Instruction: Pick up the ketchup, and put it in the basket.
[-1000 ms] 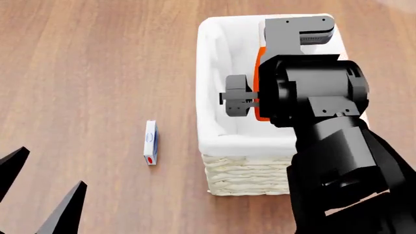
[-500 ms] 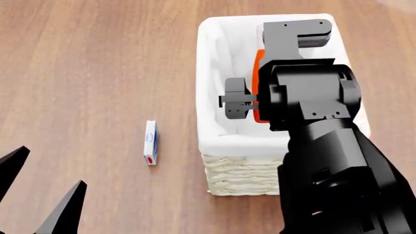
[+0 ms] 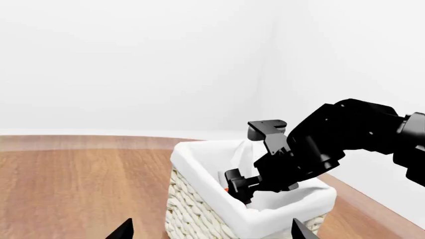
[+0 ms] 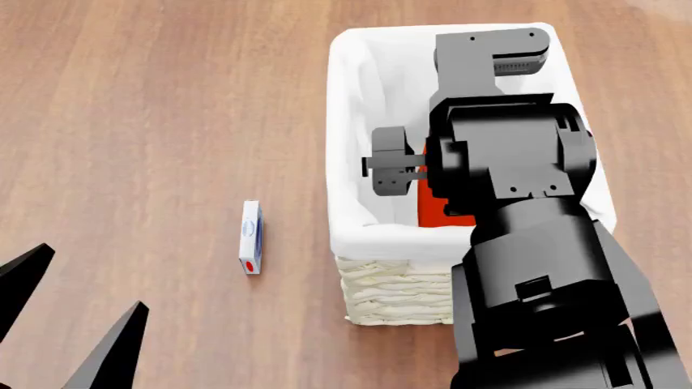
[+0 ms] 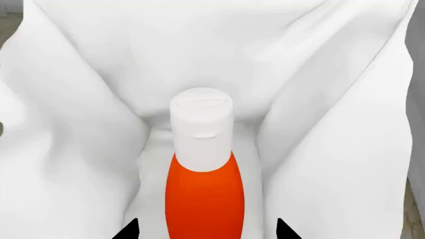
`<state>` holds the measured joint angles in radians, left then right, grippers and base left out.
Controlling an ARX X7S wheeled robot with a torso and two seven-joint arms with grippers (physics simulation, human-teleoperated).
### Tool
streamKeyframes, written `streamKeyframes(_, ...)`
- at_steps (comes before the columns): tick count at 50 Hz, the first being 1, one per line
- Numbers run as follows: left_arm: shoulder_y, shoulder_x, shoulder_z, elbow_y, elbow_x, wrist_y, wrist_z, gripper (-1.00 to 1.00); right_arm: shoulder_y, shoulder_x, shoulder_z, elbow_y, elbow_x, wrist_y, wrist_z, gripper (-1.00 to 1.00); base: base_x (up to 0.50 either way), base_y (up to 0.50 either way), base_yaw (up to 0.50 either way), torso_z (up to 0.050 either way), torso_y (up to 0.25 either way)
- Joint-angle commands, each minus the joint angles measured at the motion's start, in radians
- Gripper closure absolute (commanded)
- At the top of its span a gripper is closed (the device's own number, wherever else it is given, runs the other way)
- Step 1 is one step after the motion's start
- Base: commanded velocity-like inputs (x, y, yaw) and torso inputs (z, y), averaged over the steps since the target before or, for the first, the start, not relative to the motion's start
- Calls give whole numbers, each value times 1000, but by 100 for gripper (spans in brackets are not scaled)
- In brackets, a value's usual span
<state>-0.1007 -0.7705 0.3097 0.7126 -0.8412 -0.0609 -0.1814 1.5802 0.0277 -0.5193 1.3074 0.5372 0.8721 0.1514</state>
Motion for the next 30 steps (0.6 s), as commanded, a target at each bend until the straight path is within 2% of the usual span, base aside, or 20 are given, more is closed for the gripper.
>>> streamKeyframes(1, -3, 3, 7, -4, 3, -1, 4, -100, 11, -3, 70, -2, -90, 14, -31, -100, 0, 0, 0, 0, 0)
streamKeyframes(10, -9, 1, 11, 6, 0, -9, -1, -100, 7, 4, 86, -34, -105, 30, -33, -100, 0, 0, 0, 0, 0)
streamKeyframes(16, 1, 5, 15, -2, 12, 3, 10, -100, -63, 48, 96, -267, -68, 158, 27, -100, 0, 0, 0, 0, 0)
streamKeyframes(30, -6, 1, 23, 17, 8, -8, -1, -100, -119, 111, 164, -571, 4, 336, 139, -100, 0, 0, 0, 0, 0)
